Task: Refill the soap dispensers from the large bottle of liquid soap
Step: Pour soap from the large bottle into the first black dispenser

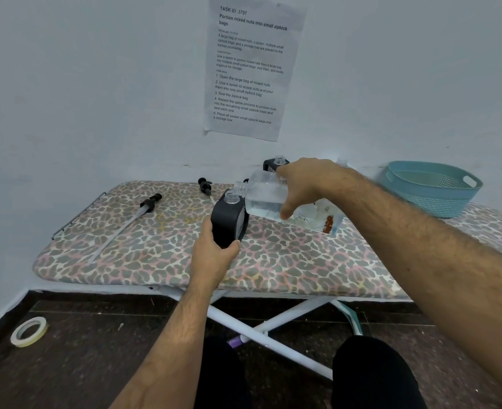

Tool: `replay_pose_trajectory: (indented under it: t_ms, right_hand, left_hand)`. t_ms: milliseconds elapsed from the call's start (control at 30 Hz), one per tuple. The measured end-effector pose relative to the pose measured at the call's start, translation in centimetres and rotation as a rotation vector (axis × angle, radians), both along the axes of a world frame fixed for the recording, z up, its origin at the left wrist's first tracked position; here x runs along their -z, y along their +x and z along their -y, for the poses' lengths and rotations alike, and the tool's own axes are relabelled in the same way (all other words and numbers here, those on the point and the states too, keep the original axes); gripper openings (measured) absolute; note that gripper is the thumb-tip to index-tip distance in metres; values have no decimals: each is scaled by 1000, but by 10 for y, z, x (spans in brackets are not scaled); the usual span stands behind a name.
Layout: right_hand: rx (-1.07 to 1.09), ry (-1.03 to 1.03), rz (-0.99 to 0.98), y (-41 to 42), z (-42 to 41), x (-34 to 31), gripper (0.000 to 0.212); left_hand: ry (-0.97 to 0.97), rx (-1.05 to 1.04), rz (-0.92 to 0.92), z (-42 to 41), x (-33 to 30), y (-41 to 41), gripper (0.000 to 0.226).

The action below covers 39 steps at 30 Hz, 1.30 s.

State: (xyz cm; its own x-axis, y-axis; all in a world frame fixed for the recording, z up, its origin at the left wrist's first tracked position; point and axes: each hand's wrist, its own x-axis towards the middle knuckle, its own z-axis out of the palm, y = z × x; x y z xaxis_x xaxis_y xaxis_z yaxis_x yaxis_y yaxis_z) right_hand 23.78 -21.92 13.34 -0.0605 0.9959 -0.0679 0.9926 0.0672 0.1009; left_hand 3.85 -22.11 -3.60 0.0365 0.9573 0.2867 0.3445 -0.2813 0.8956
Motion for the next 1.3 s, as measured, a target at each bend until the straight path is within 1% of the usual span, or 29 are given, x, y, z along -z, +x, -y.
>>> replay_pose_trajectory:
  t_ms: [1300]
  right_hand:
    - [-5,-21,-2,-3,3,-3,86]
  left_hand:
    - [-1,-5,0,-1,1,0,58]
